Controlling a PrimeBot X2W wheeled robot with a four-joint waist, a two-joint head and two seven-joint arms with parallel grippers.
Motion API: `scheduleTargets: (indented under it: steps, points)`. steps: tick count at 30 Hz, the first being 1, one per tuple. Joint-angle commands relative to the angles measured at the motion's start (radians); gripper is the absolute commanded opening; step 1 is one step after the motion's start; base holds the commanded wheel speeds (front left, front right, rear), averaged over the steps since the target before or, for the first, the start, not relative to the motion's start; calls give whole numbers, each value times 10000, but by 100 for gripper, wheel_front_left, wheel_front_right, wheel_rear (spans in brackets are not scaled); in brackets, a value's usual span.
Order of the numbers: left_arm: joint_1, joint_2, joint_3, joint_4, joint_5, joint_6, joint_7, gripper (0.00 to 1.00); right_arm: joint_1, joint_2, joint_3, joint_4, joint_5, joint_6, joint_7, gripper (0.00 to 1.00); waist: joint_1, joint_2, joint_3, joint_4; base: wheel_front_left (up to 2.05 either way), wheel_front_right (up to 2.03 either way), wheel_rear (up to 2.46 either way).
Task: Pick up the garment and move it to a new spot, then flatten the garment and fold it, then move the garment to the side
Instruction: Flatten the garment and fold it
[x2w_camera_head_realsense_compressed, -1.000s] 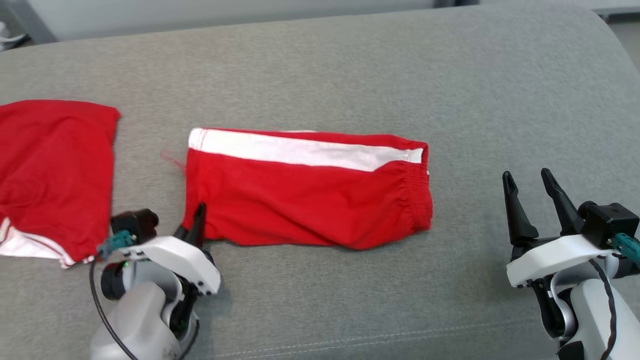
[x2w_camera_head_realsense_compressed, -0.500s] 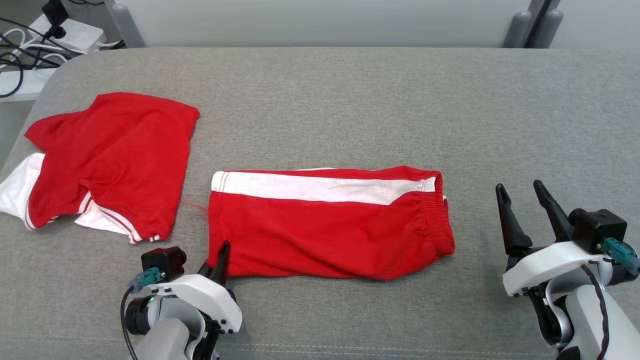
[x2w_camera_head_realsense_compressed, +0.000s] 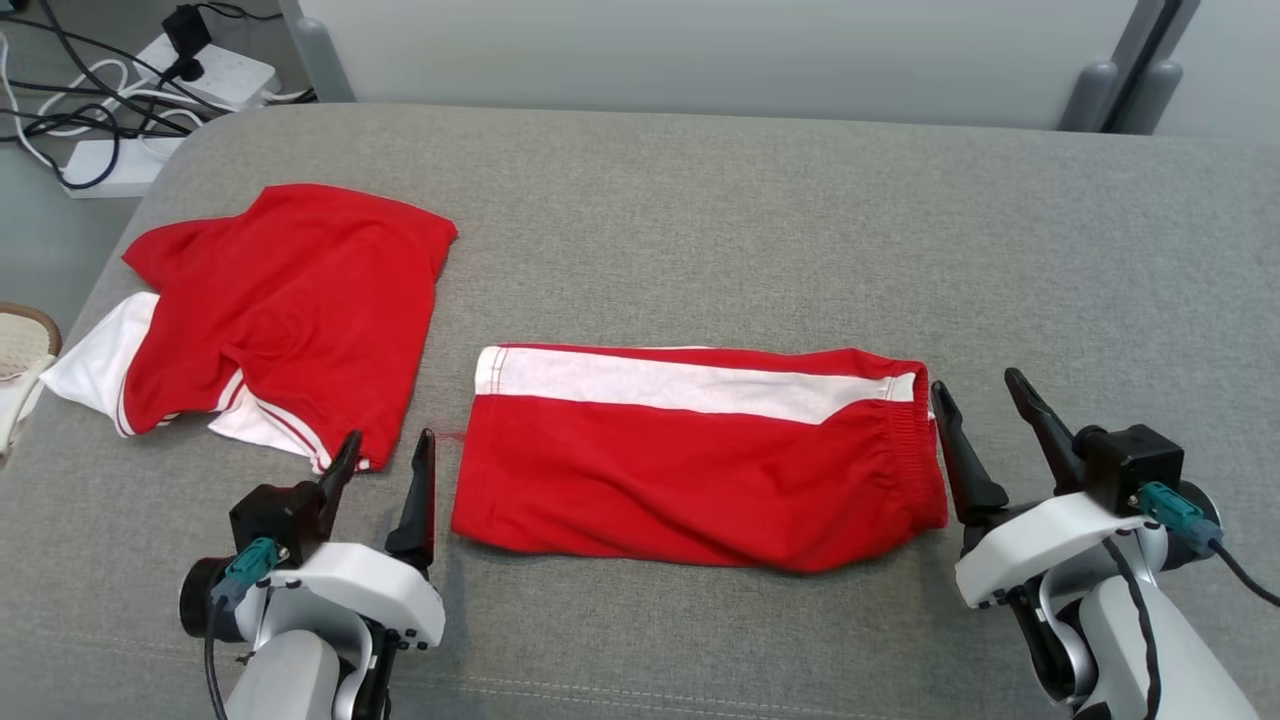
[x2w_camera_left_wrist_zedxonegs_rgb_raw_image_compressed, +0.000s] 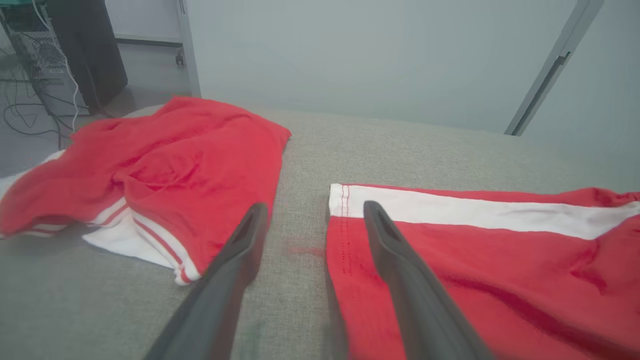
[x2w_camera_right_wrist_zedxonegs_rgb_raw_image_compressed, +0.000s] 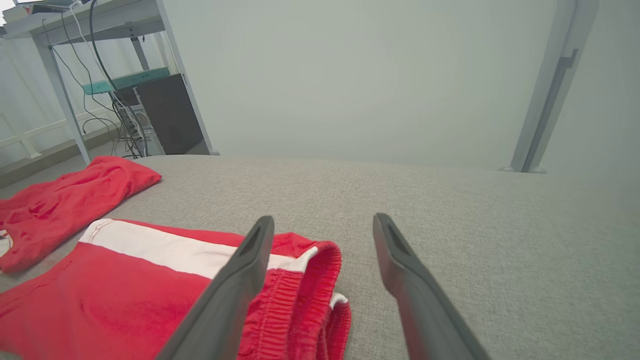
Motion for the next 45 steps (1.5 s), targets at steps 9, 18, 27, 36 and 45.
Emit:
scheduleTargets:
  steps: [9,18,27,36,45]
  points:
    - [989,345,1101,-1691,1264,102,-57,100,227,324,-35,525,-638,44,-118,100,0,-1,-290,331,0,0,0]
    - [1727,121,1628,-2582,1667,66,-57,100,477,464,-473,983,-1023,44,-118,100,0,-1,-442,586,0,0,0]
    - [1933,-186,1921,-2619,1594,-167,-57,100,434,515,-856,1767,-1951,44,-118,100,0,-1,-338,1014,0,0,0]
    - [1899,-306,2209,-2434,1589,-400,-57,100,95,536,-1807,2574,-2771,44,-118,100,0,-1,-97,1378,0,0,0]
    - [1793,-372,2283,-2322,1577,-549,-57,100,-247,695,-2433,3764,-1874,44,-118,100,0,-1,173,1473,0,0,0]
